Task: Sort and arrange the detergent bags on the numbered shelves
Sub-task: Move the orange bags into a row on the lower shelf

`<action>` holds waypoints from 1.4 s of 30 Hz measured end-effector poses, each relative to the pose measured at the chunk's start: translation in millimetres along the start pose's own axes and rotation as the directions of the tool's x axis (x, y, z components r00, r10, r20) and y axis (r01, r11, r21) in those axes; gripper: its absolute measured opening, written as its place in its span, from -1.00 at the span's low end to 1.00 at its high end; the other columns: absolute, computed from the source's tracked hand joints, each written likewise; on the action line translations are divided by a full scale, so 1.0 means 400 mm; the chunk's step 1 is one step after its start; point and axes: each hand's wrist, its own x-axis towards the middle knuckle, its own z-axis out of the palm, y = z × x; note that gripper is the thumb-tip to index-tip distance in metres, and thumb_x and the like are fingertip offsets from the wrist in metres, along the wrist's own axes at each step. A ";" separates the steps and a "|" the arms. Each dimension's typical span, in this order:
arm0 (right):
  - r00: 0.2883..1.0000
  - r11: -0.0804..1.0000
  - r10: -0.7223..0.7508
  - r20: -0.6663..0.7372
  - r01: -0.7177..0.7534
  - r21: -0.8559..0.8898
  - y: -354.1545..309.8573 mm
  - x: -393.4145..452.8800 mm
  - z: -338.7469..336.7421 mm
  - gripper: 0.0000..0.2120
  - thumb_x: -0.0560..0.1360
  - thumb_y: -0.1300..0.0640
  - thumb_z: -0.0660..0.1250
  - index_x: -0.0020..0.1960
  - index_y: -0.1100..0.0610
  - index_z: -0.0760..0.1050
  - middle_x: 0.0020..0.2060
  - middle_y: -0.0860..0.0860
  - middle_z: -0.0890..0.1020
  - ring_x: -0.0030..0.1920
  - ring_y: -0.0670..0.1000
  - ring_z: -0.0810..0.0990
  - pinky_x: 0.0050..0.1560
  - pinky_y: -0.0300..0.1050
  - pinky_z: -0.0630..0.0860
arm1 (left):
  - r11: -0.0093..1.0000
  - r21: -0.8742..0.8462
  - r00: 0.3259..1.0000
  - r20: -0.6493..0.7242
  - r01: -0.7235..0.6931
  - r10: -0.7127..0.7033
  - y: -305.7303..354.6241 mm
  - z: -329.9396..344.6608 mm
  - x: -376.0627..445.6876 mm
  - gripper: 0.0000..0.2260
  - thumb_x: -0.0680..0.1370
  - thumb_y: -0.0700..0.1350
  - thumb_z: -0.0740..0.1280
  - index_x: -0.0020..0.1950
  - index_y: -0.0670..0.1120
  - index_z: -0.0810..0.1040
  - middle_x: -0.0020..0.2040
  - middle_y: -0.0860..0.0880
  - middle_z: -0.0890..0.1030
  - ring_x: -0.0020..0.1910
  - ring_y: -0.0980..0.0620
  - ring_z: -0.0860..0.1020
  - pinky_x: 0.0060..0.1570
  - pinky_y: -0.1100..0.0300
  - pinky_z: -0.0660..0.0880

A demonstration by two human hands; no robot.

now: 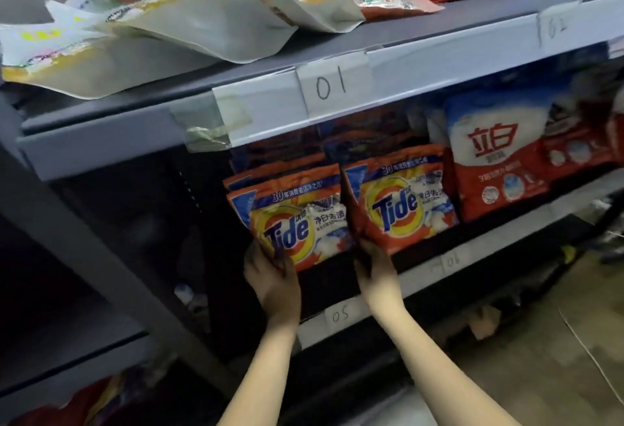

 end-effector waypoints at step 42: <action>0.990 0.998 -0.024 0.138 0.033 -0.060 -0.456 0.728 -0.946 -0.43 0.53 -0.13 0.26 0.37 0.24 0.32 0.27 0.13 0.50 0.12 0.08 0.53 -0.03 -0.12 0.41 | 0.348 0.606 0.684 0.504 -0.715 0.528 1.152 0.320 0.241 -0.63 0.64 0.05 0.08 0.24 -0.16 0.49 0.17 -0.18 0.54 0.13 -0.14 0.49 -0.09 0.10 0.35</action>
